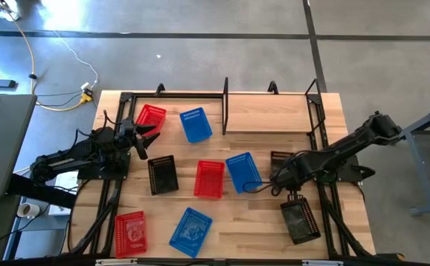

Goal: Stack baskets on shelf by color
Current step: Put the top right black basket on the shelf, then put the top blue basket on the shelf

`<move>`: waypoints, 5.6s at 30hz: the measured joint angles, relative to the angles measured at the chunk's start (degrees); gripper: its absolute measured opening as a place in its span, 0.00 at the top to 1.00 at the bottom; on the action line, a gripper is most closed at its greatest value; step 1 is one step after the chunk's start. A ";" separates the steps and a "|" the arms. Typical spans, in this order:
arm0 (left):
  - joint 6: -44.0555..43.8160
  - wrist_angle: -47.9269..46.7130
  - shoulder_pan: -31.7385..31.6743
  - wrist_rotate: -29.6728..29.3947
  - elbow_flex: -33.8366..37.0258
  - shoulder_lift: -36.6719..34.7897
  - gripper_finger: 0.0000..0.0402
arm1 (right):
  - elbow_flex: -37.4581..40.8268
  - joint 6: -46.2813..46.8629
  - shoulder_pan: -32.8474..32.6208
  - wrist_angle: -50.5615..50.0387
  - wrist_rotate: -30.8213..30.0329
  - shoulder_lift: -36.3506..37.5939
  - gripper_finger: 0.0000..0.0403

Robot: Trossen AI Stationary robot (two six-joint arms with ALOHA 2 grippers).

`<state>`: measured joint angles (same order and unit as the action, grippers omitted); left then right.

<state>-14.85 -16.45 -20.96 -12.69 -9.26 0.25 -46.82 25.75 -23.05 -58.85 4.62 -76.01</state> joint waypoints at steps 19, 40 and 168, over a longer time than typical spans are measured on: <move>0.00 0.00 0.00 0.04 0.00 -0.02 0.53 | -17.04 -0.25 0.00 -12.29 -22.14 0.02 1.00; 0.00 0.04 -0.01 0.00 0.00 -0.02 0.53 | -18.02 -2.16 6.41 -31.25 -41.25 5.87 1.00; -9.60 20.35 -0.01 -2.84 0.00 0.00 0.53 | -14.24 -32.27 55.41 -12.55 -19.31 14.16 0.78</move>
<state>-24.45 3.91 -20.97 -15.53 -9.26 0.25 -61.05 -6.52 32.36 -71.40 -14.69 -61.84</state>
